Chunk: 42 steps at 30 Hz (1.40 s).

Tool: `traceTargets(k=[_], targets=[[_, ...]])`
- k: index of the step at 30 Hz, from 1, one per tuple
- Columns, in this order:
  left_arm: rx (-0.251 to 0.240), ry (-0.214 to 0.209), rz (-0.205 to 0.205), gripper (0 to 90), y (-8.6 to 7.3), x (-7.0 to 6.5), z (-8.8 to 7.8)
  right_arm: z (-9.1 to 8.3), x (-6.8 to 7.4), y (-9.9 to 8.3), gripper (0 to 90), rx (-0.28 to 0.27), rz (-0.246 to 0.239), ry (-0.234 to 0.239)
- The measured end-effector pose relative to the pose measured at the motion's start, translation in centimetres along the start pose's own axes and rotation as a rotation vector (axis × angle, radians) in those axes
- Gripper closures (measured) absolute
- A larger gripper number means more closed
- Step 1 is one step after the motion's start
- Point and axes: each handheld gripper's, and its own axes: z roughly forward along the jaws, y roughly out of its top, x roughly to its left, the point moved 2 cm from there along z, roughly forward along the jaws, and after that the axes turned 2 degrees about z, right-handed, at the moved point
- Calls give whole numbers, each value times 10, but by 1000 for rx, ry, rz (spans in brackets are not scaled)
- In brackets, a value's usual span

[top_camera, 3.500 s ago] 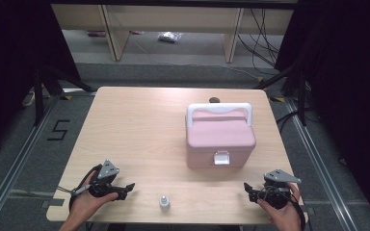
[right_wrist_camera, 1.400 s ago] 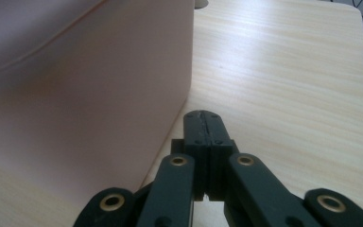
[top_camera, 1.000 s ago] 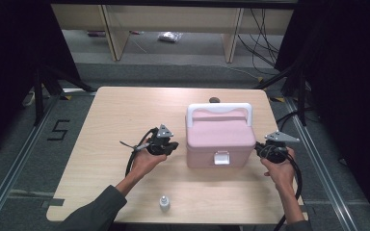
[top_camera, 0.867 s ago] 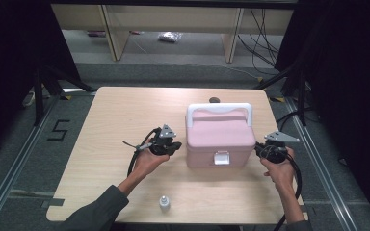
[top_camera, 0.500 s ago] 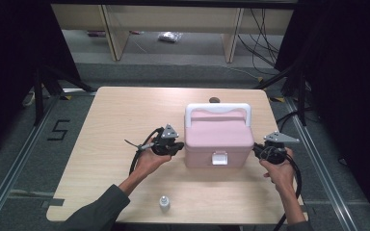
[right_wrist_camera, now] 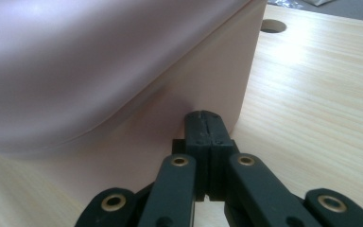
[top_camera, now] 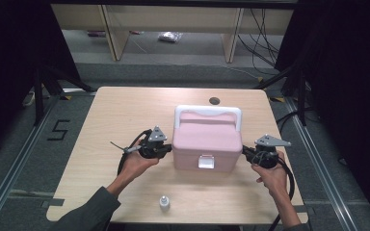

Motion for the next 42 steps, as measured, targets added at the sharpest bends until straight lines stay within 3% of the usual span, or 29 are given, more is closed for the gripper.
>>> traceTargets(k=[3, 6, 7, 8, 10, 12, 13, 14, 16, 17, 21, 22, 27, 30, 38, 42], targets=[[3, 6, 6, 895, -7, 1, -9, 1, 9, 2, 900, 8, -12, 22], [7, 13, 9, 896, -12, 2, -15, 1, 18, 2, 900, 24, 22, 35], [5, 22, -1, 895, -17, 5, -21, 5, 24, 3, 900, 10, 10, 54], [7, 20, -4, 896, -19, 6, -23, 5, 26, 3, 900, 13, -15, 43], [4, 24, -26, 895, -23, 8, -27, 7, 34, 4, 900, 29, -9, 56], [13, 27, -20, 895, -26, 9, -32, 8, 36, 6, 900, 25, -55, 51], [4, 27, -30, 895, -27, 10, -33, 9, 38, 6, 900, 30, -57, 56], [10, 33, -27, 896, -28, 11, -35, 11, 43, 6, 900, 31, -23, 74], [12, 36, -31, 895, -30, 13, -37, 11, 45, 7, 900, 42, -48, 69], [9, 37, -32, 895, -31, 13, -37, 12, 47, 7, 900, 38, -37, 69], [8, 40, -34, 896, -33, 14, -39, 14, 47, 9, 900, 29, -72, 64], [8, 39, -33, 895, -33, 13, -39, 14, 49, 8, 900, 44, -37, 75], [7, 40, -39, 896, -33, 12, -40, 15, 46, 8, 900, 28, -68, 72], [8, 47, -41, 895, -33, 12, -40, 14, 49, 8, 900, 41, -29, 83], [15, 44, -22, 895, -34, 11, -41, 17, 47, 9, 900, 35, -40, 86], [8, 38, -44, 882, -35, 13, -40, 17, 46, 9, 900, 30, -56, 83]])
